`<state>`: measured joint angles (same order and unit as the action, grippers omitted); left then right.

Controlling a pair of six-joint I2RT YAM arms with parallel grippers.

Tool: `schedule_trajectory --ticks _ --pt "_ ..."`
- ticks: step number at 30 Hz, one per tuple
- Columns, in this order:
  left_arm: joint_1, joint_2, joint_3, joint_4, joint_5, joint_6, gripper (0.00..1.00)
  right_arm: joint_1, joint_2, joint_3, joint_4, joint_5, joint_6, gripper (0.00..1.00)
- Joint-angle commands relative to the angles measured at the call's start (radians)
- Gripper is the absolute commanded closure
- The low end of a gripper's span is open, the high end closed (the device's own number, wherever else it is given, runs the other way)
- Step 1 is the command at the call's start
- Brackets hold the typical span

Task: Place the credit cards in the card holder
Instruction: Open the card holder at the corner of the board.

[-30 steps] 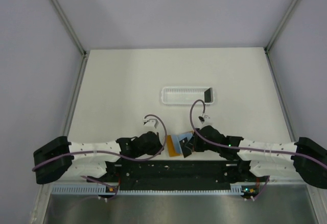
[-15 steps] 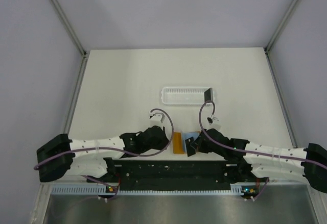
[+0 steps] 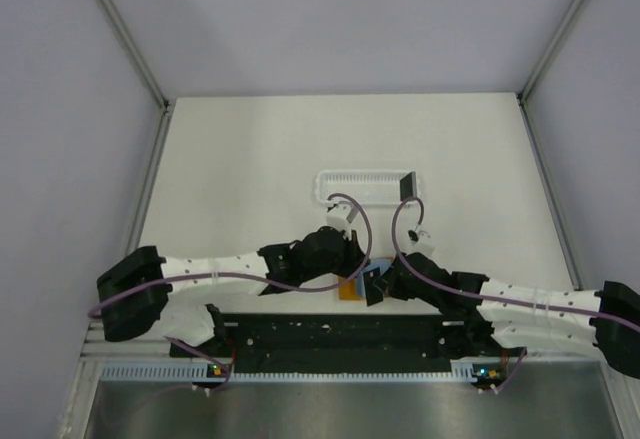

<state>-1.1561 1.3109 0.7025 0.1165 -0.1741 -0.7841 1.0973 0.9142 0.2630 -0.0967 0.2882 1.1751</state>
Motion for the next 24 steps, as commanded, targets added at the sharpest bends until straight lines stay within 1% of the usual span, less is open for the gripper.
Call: schedule_trajectory --ticks 1,4,12,15,24 --pt "-0.014 0.092 0.020 0.048 0.059 0.002 1.00 0.006 -0.012 -0.025 -0.051 0.032 0.003 1.00" --pt "-0.017 0.102 -0.007 0.043 0.062 -0.017 1.00 0.006 -0.021 -0.028 -0.051 0.032 0.001 1.00" --pt "-0.017 0.031 -0.121 0.020 -0.005 -0.043 1.00 0.007 -0.038 -0.025 -0.055 0.032 -0.011 1.00" --pt "-0.017 0.028 -0.136 -0.005 -0.024 -0.046 1.00 0.007 -0.035 -0.021 -0.055 0.031 -0.015 1.00" --pt "-0.017 0.054 -0.155 0.000 -0.022 -0.055 1.00 0.006 -0.041 -0.008 -0.063 0.025 -0.029 1.00"
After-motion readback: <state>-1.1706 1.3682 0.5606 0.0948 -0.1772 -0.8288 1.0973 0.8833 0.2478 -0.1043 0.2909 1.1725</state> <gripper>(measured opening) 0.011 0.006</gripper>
